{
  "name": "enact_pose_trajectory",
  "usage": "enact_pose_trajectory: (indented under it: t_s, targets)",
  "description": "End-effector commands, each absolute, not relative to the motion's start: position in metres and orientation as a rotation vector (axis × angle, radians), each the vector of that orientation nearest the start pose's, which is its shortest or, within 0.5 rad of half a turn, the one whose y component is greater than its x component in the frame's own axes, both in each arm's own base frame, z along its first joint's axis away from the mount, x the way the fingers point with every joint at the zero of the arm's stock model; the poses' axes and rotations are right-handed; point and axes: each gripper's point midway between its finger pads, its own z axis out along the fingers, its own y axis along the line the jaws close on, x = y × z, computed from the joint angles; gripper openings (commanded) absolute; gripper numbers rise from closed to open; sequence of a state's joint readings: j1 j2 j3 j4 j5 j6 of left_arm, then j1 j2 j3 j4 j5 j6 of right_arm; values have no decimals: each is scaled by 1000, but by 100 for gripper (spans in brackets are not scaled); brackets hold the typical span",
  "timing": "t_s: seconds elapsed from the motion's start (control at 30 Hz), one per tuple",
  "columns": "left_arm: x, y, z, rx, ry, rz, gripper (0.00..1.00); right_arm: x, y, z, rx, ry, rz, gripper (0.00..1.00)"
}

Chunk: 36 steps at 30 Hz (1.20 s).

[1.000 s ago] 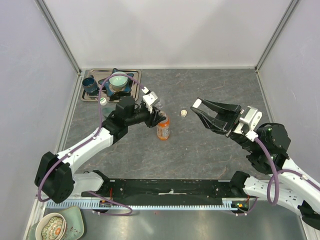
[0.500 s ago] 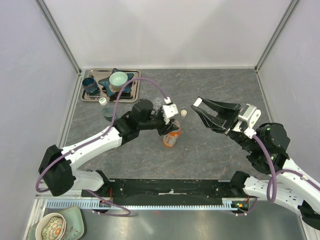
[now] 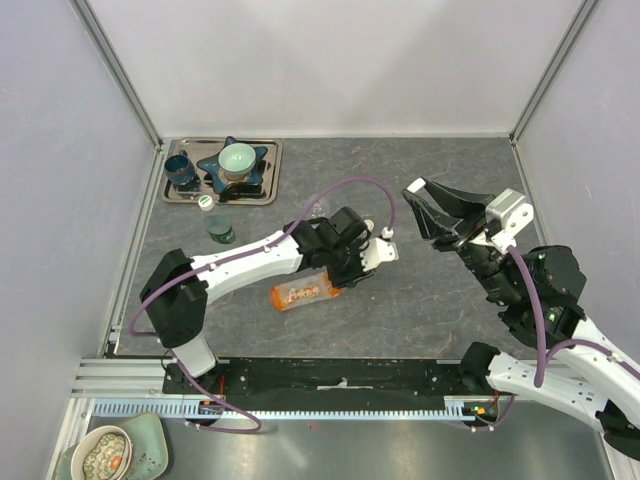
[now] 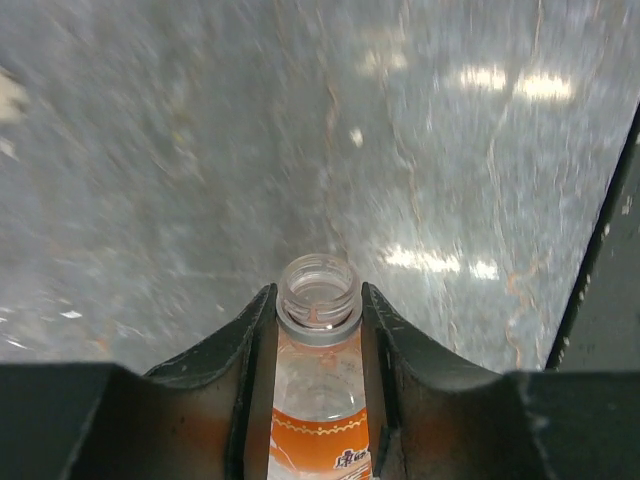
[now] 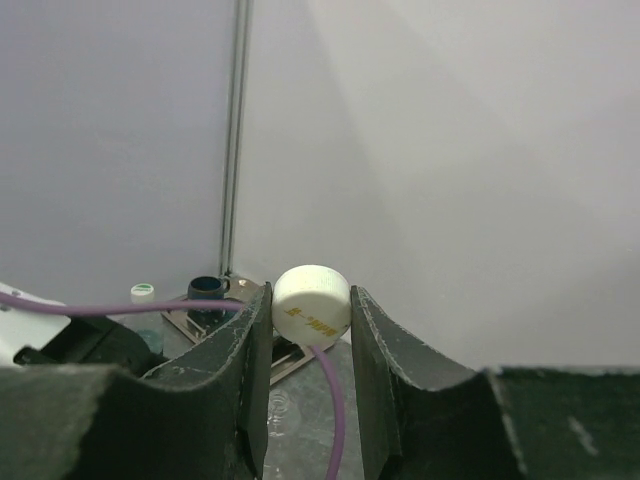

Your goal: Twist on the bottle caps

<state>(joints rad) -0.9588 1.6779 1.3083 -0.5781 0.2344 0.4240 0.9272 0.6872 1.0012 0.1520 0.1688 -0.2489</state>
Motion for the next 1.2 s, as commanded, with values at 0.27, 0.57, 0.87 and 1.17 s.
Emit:
enact_pose_trajectory:
  t_s: [0.27,0.57,0.87,1.17]
  targets:
    - [169,-363,90,1885,1964,-551,20,193,168,508,-384,1001,488,33]
    - [154,-374,72,1979,1986,-556,58,189,162,511,-366,999,495,34]
    - [156,-378,92,1923,1953,-554,64,187,164,514,-380,997,507,34]
    - [160,-343,141,1867,1878,-437,99,187,168,514,-410,1021,512,36]
